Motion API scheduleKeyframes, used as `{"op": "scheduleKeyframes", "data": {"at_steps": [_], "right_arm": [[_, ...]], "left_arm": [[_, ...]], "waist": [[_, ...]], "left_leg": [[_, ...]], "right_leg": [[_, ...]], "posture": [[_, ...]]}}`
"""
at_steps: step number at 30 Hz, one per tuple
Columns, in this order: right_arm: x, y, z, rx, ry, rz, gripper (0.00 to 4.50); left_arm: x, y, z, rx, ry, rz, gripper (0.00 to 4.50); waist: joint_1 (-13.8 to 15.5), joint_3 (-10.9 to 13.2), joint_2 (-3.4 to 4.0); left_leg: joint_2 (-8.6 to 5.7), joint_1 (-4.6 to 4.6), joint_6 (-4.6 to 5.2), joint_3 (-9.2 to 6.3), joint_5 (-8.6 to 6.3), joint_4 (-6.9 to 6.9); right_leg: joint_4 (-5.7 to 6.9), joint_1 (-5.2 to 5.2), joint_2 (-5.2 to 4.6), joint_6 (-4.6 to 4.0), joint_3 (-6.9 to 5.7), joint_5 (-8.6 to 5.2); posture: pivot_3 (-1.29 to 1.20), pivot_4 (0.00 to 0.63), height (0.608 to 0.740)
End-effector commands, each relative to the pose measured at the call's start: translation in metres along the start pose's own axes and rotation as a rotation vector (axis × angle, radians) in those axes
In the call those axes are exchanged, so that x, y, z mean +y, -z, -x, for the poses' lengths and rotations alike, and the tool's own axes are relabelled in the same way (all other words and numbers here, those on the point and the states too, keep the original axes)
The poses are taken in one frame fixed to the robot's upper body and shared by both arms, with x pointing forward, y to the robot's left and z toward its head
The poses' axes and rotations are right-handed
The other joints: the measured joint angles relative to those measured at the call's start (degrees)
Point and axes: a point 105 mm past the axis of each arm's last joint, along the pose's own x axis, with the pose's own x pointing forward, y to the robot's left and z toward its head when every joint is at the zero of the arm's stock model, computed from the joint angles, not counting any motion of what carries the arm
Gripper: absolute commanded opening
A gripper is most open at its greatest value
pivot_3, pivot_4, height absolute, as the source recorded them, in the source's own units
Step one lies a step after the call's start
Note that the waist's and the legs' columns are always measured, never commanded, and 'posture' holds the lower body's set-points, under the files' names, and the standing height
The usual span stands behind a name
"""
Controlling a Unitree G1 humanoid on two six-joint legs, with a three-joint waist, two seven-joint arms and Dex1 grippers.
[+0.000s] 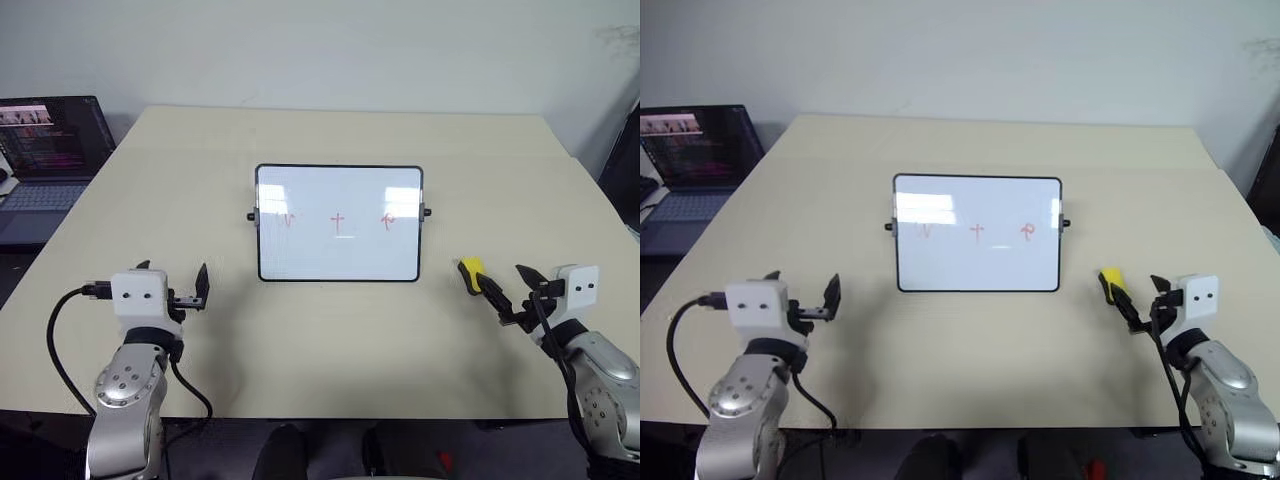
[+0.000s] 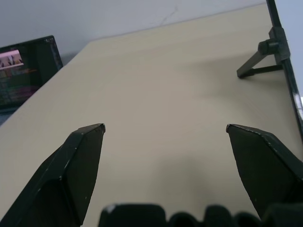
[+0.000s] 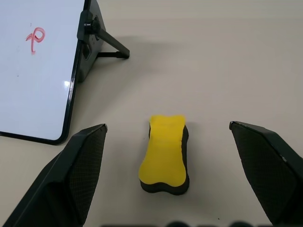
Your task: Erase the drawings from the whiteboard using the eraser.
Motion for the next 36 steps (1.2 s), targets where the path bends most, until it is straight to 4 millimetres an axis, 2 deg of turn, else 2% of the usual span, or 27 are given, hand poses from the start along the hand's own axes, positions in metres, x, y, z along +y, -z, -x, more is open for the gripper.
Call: {"op": "scheduleKeyframes", "data": {"at_steps": [1,3,7,11,14,19,23,26,30,36], "right_arm": [[0.0,-0.001,-0.003,0.043,-0.033,0.038,4.49],[-0.002,0.0,-0.005,0.043,-0.012,0.065,4.49],[0.007,-0.036,0.003,-0.063,-0.051,0.112,4.49],[0.02,-0.037,0.013,-0.047,-0.089,0.08,4.49],[0.028,-0.046,0.007,-0.054,-0.117,0.071,4.49],[0.033,-0.056,-0.001,-0.027,-0.042,0.089,4.49],[0.03,-0.047,-0.006,0.064,0.012,0.045,4.49],[0.04,-0.037,-0.014,0.125,-0.002,0.005,4.49],[0.033,-0.028,-0.024,0.138,0.109,-0.034,4.49],[0.029,-0.019,-0.032,0.128,0.175,-0.01,4.49]], "left_arm": [[-0.03,-0.004,-0.002,-0.006,0.138,0.039,4.5],[-0.035,-0.001,0.0,0.018,0.18,0.016,4.5],[-0.038,-0.011,0.008,0.014,0.312,0.035,4.5],[-0.028,-0.035,0.011,-0.061,0.394,-0.013,4.5],[-0.037,-0.061,0.014,-0.11,0.585,-0.049,4.5],[-0.057,-0.086,0.018,-0.094,0.949,-0.056,4.5],[-0.064,-0.092,0.004,-0.087,1.11,-0.15,4.5],[-0.075,-0.094,0.002,-0.096,1.204,-0.168,4.5],[-0.087,-0.092,-0.001,-0.115,1.269,-0.199,4.5],[-0.108,-0.096,-0.002,-0.156,1.345,-0.198,4.5]], "waist": [[0.0,0.0,0.0],[0.0,0.0,-0.04],[-0.2,0.0,0.03],[-0.2,0.0,0.02],[-0.2,0.1,-0.01],[-0.2,0.1,0.04],[-0.1,0.1,0.05],[-0.1,0.1,0.06],[-0.4,0.2,0.06],[-0.2,0.2,0.08]], "left_leg": [[-0.02,0.01,0.0,0.01,0.0,0.0],[-0.05,0.01,0.0,0.08,0.0,0.01],[0.02,-0.1,0.0,0.1,0.0,-0.05],[0.08,-0.1,0.0,0.07,0.0,-0.09],[0.06,-0.09,0.0,0.07,0.0,-0.04],[0.01,-0.02,-0.01,0.09,0.01,-0.01],[0.01,-0.1,-0.01,0.14,0.01,-0.04],[0.01,-0.14,0.0,0.21,0.0,-0.06],[0.05,-0.21,0.01,0.27,-0.01,-0.09],[0.02,-0.37,0.01,0.27,-0.01,-0.09]], "right_leg": [[0.01,0.0,-0.01,0.0,0.01,0.0],[0.0,0.01,-0.01,0.0,0.01,0.0],[0.03,-0.18,0.07,-0.02,0.02,-0.01],[0.03,-0.2,0.13,-0.05,0.02,-0.07],[0.05,-0.19,0.11,-0.05,0.03,-0.07],[0.12,-0.2,0.1,-0.04,0.16,-0.07],[0.02,-0.23,0.16,-0.04,0.03,-0.07],[-0.02,-0.25,0.17,-0.04,0.07,-0.08],[-0.06,-0.33,0.17,-0.02,0.15,-0.12],[-0.12,-0.41,0.16,-0.04,0.12,-0.12]], "posture": [[0.0,0.15,0.74],[0.0,0.15,0.74],[0.0,0.15,0.74],[0.0,0.15,0.74],[0.0,0.15,0.74],[0.0,0.15,0.74],[0.0,0.15,0.74],[0.0,0.15,0.74],[0.0,0.15,0.74],[0.0,0.15,0.74]]}}
